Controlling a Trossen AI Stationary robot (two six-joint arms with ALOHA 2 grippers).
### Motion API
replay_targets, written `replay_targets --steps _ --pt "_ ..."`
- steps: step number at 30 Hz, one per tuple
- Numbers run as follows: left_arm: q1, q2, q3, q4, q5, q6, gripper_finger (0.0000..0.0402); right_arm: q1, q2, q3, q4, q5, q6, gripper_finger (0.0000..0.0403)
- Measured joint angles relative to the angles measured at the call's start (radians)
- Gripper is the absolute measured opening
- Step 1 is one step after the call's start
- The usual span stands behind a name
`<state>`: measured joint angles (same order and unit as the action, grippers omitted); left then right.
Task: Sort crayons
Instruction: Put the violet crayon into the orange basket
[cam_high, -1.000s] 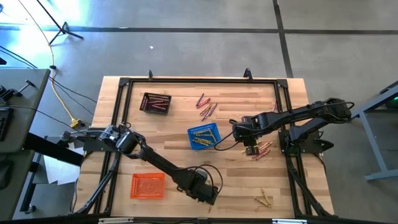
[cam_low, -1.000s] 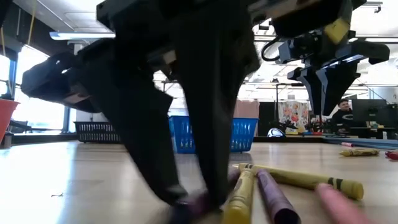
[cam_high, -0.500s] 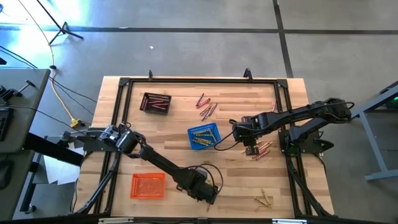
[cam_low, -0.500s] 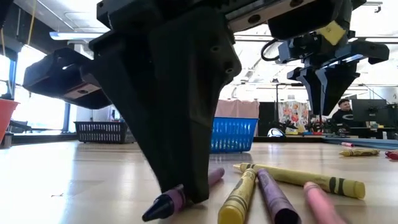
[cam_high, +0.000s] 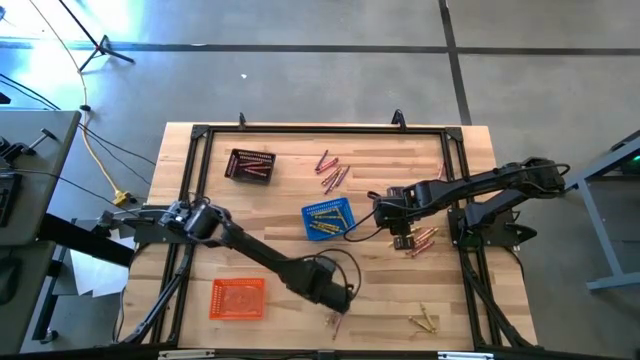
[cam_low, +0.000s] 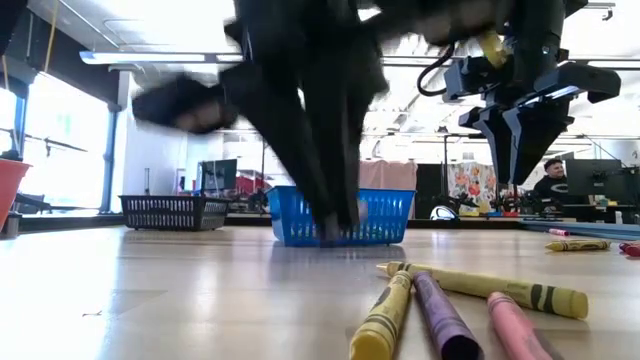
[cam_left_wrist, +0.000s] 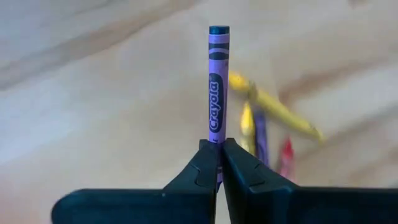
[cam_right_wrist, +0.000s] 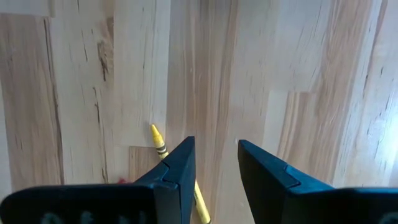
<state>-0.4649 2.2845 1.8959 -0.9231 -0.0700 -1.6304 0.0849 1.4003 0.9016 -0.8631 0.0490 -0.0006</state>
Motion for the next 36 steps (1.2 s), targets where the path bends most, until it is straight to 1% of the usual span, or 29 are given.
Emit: replay_targets --steps 5,8,13,16,19,22,24,29,32,36 --pt "-0.018 -0.088 0.001 -0.175 -0.002 -0.02 0.0001 0.0 0.0 0.0 0.009 0.0 0.006 0.0107" --pt "-0.043 -0.155 0.001 -0.311 -0.019 -0.074 0.0001 0.0 0.0 0.0 0.016 0.0 0.044 0.0107" --pt "-0.136 -0.245 0.003 -0.547 -0.019 -0.234 0.0001 0.0 0.0 0.0 0.028 0.0 0.099 0.0107" --pt "-0.192 -0.275 0.003 -0.642 -0.02 -0.363 0.0001 0.0 0.0 0.0 0.045 0.0 0.132 0.0107" --pt "-0.243 -0.276 0.0 -0.65 0.004 -0.432 0.0001 0.0 0.0 0.0 0.069 -0.001 0.158 0.0107" --pt "-0.278 -0.267 0.0 -0.649 0.034 -0.453 0.0001 0.0 0.0 0.0 0.096 -0.001 0.17 0.0107" --pt "-0.292 -0.25 -0.001 -0.65 0.036 -0.453 0.0001 0.0 0.0 0.0 0.113 0.0 0.179 0.0107" --pt "-0.309 -0.242 -0.073 -0.632 0.035 -0.484 0.0002 0.0 0.0 0.0 0.165 0.0 0.18 0.0107" --pt "-0.311 -0.24 -0.116 -0.597 0.036 -0.479 0.0014 0.0 0.0 0.0 0.181 0.0 0.18 0.0107" --pt "-0.311 -0.241 -0.153 -0.573 0.036 -0.447 0.0047 0.0 0.0 0.0 0.183 -0.001 0.21 0.0107"
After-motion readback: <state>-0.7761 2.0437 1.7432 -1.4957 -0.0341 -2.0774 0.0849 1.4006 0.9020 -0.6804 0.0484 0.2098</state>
